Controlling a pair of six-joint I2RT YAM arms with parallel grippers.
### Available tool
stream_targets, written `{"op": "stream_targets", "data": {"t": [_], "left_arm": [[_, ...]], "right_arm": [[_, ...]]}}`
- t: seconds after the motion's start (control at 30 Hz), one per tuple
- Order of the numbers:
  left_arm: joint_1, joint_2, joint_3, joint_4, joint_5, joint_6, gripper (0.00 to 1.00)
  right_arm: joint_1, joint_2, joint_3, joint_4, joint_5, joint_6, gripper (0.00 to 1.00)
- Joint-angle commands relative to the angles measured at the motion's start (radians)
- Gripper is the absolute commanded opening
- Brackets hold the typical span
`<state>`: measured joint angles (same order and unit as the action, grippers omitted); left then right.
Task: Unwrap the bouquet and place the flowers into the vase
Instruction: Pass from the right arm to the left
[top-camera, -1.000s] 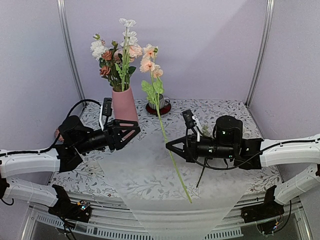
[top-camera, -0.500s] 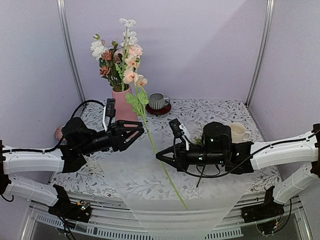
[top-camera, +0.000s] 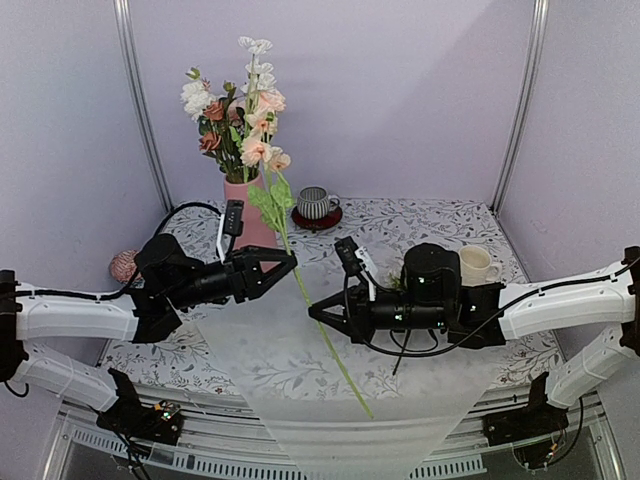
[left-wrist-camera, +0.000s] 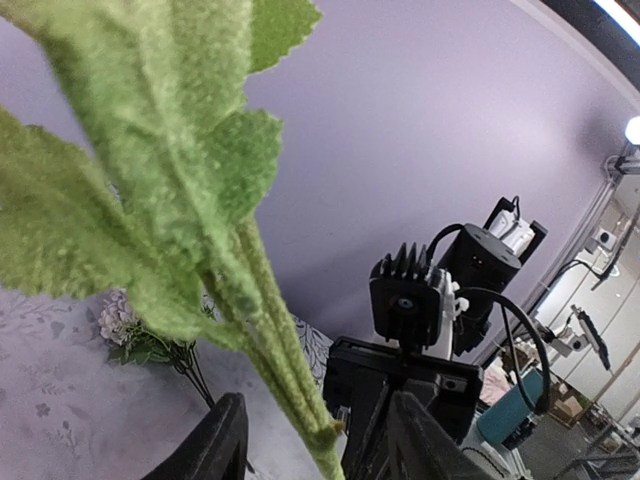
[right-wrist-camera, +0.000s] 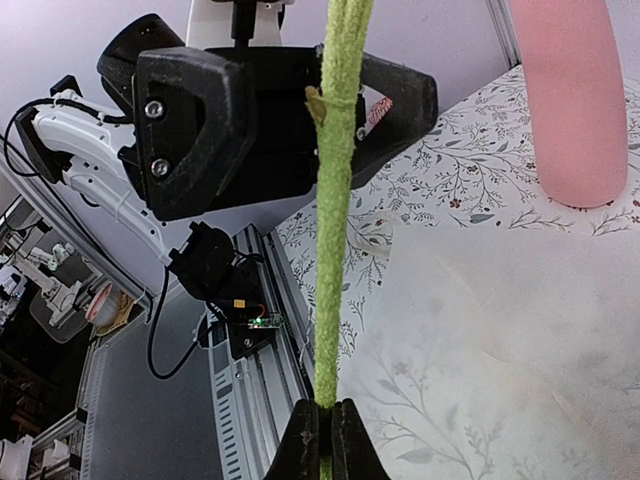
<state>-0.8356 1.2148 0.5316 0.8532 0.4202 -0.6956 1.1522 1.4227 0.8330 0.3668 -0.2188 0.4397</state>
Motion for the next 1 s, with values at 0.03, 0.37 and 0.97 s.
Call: {"op": "stream_targets", "data": {"t": [0.03, 0.37, 0.97], "left_arm": [[-0.017, 0.01, 0.038, 0.038, 0.029, -0.011, 0.43], [-0.019, 0.008, 0.064, -0.012, 0.031, -0.006, 0.05], [-0.016, -0.117, 0.132, -0.364, -0.158, 0.139, 0.04]], "right_arm": [[0.01, 0.008, 0.031, 0.019, 0.015, -0.022, 0.02], [0.011, 0.015, 0.041, -0.012, 0.073, -0.018, 0.12], [0.007, -0.161, -0.065, -0.111, 0.618, 0.0, 0.91]]}}
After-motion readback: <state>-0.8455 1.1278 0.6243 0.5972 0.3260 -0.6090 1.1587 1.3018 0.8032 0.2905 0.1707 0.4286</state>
